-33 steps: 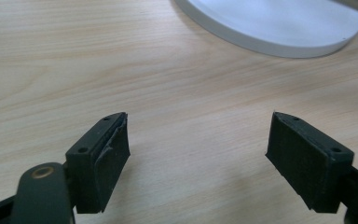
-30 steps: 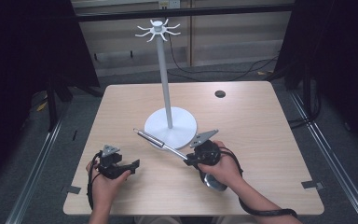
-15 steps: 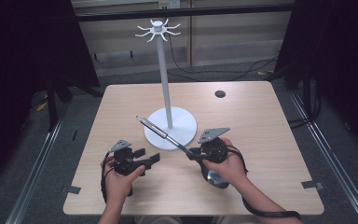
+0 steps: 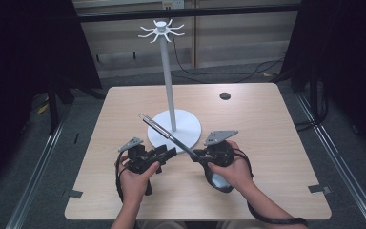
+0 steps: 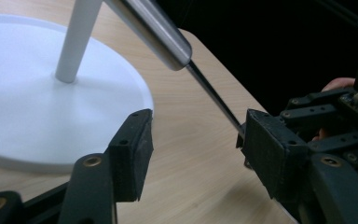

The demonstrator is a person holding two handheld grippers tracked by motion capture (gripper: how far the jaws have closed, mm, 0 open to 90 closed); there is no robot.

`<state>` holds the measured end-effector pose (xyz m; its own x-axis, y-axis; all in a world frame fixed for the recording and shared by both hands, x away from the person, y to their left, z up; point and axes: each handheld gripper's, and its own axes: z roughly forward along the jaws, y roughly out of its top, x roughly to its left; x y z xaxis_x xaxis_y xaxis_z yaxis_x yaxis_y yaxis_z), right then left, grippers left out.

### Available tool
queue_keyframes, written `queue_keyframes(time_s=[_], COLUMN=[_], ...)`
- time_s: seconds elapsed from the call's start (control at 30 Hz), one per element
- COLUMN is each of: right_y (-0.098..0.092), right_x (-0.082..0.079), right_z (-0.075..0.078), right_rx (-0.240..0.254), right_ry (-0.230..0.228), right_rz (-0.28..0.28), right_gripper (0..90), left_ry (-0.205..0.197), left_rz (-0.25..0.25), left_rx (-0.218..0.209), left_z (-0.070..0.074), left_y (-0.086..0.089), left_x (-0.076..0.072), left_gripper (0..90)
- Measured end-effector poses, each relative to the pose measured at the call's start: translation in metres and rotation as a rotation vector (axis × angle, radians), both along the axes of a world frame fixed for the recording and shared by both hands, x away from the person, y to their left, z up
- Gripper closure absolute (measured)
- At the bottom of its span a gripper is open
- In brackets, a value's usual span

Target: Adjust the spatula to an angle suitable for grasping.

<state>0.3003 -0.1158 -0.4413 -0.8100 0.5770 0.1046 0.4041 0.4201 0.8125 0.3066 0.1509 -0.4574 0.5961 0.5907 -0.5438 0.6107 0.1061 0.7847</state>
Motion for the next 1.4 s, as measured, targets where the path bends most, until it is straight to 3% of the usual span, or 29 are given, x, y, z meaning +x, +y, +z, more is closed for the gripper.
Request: queue_keyframes(time_s=[0.07,0.1,0.17,0.33,0.6,0.97,1.03,1.07,1.2,1.4], right_y=[0.001,0.001,0.001,0.002,0.004,0.005,0.007,0.007,0.006,0.003], right_x=[-0.001,-0.001,-0.002,-0.005,-0.008,-0.01,-0.011,-0.011,-0.01,-0.011], right_z=[0.001,0.002,0.003,0.007,0.008,0.015,0.016,0.016,0.022,0.025], right_rx=[0.006,0.011,0.015,0.023,0.032,0.067,0.062,0.067,0.097,0.111], right_ry=[-0.005,-0.01,-0.007,-0.027,-0.041,-0.079,-0.089,-0.088,-0.094,-0.098], right_rz=[0.0,-0.003,0.001,0.004,0.011,-0.006,-0.004,-0.006,-0.009,-0.015], right_gripper=[75.1,75.2,75.2,75.2,75.2,75.4,75.5,75.6,75.6,75.4], left_ry=[-0.006,0.001,-0.006,0.0,-0.014,0.019,0.006,-0.002,-0.014,-0.04], left_rz=[0.004,-0.003,0.001,0.013,0.009,-0.025,-0.047,-0.045,-0.044,-0.058], left_rx=[-0.015,-0.04,-0.038,-0.09,-0.083,-0.198,-0.191,-0.17,-0.162,-0.129], left_z=[0.001,0.003,0.004,0.006,0.011,0.03,0.035,0.038,0.049,0.056], left_y=[-0.005,-0.008,-0.009,-0.014,-0.015,-0.017,-0.018,-0.018,-0.02,-0.025], left_x=[0.001,0.002,0.003,0.005,0.007,0.007,0.007,0.007,0.006,0.006], left_gripper=[46.0,51.2,52.4,63.4,75.7,86.2,88.2,88.3,88.5,88.4])
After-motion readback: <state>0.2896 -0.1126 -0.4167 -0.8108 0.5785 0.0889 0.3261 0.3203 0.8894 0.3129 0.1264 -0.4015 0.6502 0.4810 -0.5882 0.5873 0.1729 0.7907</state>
